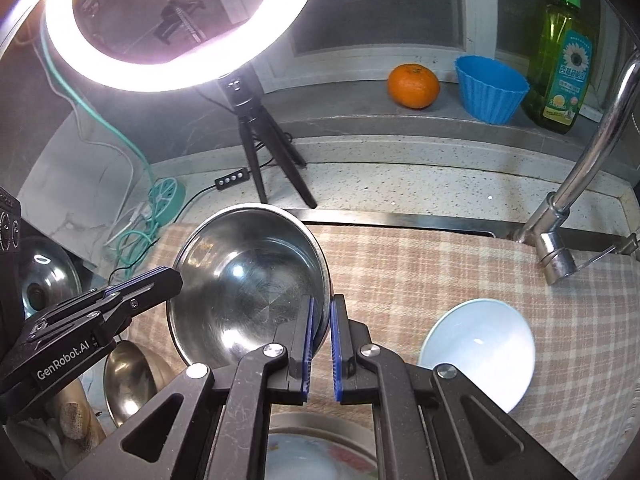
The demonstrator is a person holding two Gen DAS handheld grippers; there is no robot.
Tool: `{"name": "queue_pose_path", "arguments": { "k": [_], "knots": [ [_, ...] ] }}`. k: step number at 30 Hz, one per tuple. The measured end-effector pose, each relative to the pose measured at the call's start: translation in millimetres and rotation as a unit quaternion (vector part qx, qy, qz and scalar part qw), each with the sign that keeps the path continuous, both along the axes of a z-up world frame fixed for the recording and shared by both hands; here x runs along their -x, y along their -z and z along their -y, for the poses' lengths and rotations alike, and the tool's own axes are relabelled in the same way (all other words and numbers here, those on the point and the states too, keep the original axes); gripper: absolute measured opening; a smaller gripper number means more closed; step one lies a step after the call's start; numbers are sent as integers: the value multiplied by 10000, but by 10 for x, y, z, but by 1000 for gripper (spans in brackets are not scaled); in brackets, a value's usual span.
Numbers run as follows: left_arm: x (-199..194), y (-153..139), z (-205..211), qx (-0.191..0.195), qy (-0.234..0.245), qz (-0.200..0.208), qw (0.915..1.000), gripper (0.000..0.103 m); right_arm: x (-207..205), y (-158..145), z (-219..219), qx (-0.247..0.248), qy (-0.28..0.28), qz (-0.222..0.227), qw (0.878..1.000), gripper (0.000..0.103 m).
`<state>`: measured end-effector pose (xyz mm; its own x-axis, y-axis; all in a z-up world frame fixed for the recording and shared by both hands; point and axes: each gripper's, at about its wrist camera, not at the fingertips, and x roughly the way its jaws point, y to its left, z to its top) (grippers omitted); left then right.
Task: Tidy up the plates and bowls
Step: 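Lift the red bowl and carry it toward the large steel bowl, then lower the red steel bowl into the large steel bowl with both grippers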
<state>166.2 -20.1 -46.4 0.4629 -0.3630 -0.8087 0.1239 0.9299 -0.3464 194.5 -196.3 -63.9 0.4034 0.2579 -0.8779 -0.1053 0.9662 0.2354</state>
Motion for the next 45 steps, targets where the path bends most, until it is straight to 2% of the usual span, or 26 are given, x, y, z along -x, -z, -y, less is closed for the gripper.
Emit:
{"name": "queue_pose_path", "arguments": {
  "k": [17,36,45],
  "knots": [
    [468,49,-631,81,-348,-125,9993,5,372,-27,-679,1,-455,-54,9990,8],
    [981,-21,-1232,152,-745,-83,9971,5,718,-95,-1289,-141,-937,-92,9955,8],
    [1177,87,-1485,158,-961,-211,9950,5,871,-30,-1560,-117,-1230,-203,9921,8]
  ]
}}
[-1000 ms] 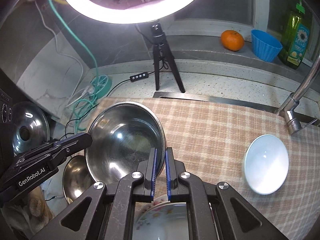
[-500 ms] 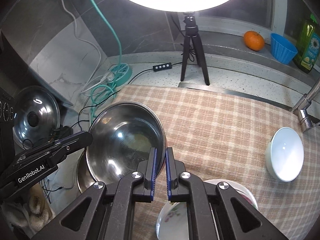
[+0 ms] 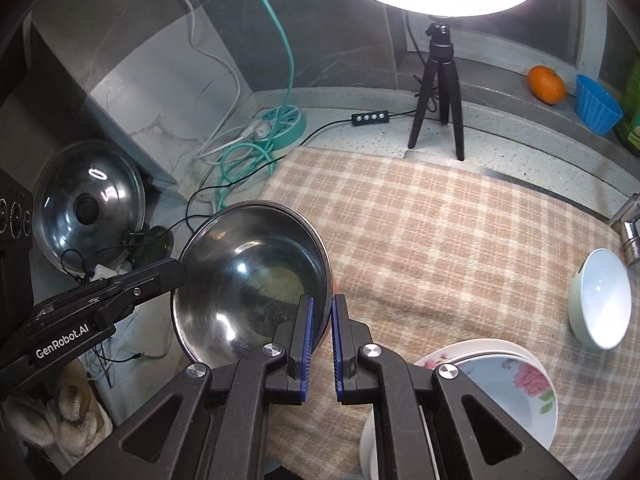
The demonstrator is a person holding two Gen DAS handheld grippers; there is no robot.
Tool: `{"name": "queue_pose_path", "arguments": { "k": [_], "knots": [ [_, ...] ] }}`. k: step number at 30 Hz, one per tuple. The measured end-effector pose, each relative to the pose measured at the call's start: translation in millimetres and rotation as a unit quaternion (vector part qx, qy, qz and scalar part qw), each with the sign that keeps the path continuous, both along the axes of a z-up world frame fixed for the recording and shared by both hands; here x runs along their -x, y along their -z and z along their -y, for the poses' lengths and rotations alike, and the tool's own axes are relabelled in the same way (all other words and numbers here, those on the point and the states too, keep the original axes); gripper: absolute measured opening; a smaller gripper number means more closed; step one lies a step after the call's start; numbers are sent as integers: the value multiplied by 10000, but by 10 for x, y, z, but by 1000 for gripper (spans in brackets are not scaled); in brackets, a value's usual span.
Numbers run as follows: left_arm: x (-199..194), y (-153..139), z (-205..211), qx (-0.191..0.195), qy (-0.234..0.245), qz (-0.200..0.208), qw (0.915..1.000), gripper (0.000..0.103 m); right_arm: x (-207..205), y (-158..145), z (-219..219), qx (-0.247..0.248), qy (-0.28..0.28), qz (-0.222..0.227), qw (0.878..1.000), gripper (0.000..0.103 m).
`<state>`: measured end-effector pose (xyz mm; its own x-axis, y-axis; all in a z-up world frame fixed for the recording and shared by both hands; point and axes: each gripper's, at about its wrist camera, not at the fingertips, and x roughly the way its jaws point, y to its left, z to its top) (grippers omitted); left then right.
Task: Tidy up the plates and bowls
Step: 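Lower the red steel bowl into the large steel bowl with both grippers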
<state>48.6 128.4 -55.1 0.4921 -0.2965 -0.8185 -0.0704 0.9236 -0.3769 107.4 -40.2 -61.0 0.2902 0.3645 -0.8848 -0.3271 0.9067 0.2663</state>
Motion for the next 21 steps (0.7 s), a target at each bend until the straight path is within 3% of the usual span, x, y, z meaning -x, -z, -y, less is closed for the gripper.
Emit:
{"name": "queue_pose_path", "arguments": {
  "k": [21],
  "knots": [
    [116,583,-229,-244,-271,-635,9973,5,104,576,-444,512,-440,-309,9972,8]
  ]
}}
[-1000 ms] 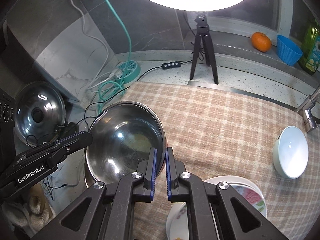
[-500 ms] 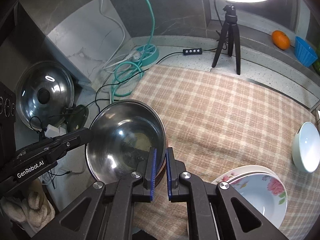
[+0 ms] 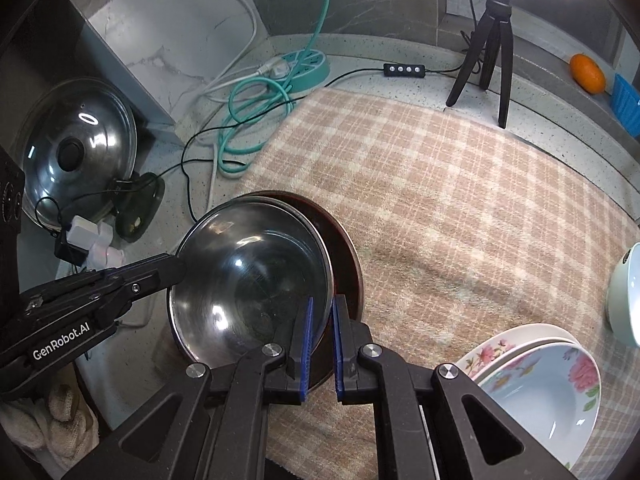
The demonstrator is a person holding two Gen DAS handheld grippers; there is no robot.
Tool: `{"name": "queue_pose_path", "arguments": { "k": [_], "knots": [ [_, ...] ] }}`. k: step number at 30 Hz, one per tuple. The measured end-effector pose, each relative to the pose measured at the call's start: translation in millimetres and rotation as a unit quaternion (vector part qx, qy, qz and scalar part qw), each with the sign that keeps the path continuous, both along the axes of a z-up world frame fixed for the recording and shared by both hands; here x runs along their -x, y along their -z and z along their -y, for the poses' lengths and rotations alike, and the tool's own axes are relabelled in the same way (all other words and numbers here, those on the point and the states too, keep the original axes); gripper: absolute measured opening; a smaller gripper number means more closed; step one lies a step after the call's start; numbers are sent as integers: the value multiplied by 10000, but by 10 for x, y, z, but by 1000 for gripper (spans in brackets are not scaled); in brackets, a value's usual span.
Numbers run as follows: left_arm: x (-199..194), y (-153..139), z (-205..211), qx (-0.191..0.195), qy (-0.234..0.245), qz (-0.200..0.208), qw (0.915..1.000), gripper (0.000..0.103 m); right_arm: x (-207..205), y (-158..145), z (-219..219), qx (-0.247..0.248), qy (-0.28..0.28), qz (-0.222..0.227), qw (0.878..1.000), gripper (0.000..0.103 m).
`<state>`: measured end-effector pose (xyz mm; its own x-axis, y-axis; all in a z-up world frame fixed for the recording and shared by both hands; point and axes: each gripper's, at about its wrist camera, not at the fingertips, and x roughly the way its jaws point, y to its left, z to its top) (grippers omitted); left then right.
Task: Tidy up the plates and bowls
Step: 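Lower the red steel bowl into the large steel bowl with both grippers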
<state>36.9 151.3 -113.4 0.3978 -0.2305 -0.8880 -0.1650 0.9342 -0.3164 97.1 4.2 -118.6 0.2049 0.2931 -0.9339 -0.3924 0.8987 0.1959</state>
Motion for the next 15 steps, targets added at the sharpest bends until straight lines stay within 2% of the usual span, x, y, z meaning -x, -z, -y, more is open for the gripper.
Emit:
{"name": "queue_pose_path", "arguments": {
  "k": [7,15],
  "knots": [
    [-20,124,-12,-89,-13,-104,9999,5,-24,127,-68,109,-58,-49,9999,8],
    [-48,133,21,-183,51,-79,9998,5,-44,150,-88,228,-135,20,9996,9]
  ]
}}
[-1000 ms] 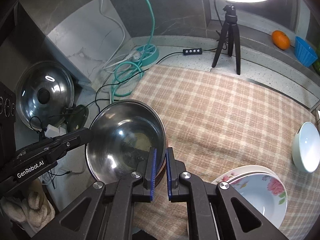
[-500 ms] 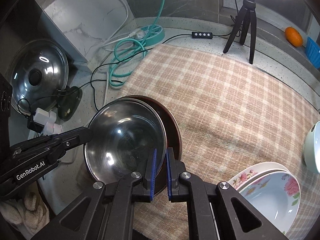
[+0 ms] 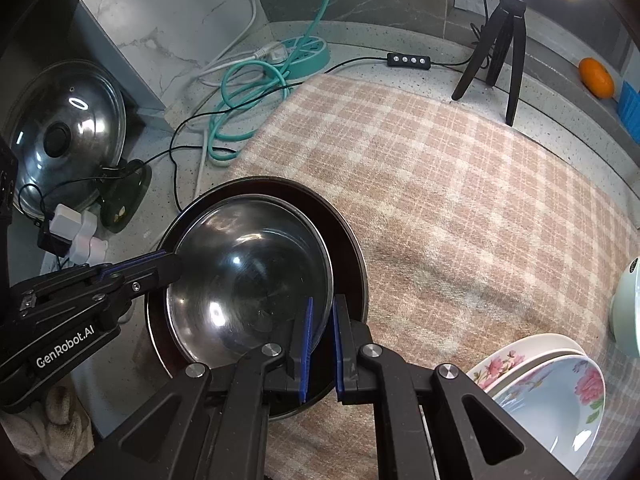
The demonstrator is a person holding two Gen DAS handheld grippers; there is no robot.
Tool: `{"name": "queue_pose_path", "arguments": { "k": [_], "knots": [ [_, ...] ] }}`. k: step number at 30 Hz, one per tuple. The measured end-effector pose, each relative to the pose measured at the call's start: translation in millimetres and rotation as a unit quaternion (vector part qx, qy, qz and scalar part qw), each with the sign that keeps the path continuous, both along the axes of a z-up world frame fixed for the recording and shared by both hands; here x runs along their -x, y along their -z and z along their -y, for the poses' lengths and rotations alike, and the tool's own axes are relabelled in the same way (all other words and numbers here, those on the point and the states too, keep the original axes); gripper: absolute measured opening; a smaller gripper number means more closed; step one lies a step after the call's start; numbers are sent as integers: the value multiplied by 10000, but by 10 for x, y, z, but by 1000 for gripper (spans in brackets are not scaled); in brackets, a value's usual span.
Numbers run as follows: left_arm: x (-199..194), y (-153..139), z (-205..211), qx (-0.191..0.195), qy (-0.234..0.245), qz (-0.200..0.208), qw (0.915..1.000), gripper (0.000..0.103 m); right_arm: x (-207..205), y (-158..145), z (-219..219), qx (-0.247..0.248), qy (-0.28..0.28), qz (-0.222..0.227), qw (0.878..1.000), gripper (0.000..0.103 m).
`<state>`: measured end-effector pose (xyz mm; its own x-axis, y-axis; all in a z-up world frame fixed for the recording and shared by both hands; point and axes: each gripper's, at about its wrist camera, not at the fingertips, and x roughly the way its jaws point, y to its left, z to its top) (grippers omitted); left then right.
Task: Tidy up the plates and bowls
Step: 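Lower the red steel bowl into the large steel bowl with both grippers, then open both grippers and release the red steel bowl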
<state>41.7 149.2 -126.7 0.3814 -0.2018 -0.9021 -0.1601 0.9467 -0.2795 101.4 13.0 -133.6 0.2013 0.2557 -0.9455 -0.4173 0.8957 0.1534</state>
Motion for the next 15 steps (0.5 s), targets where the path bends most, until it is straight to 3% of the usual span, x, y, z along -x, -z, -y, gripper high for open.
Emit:
{"name": "queue_pose_path", "arguments": {
  "k": [8,15],
  "knots": [
    [-13,16,-2,53,11,-65,10000,8,16,-10,-17,28,-114,82,9999,13],
    [-6,-117,-20,-37,-8,108,9999,13,45,-99,33,-102,-91,140,9998,18]
  ]
}}
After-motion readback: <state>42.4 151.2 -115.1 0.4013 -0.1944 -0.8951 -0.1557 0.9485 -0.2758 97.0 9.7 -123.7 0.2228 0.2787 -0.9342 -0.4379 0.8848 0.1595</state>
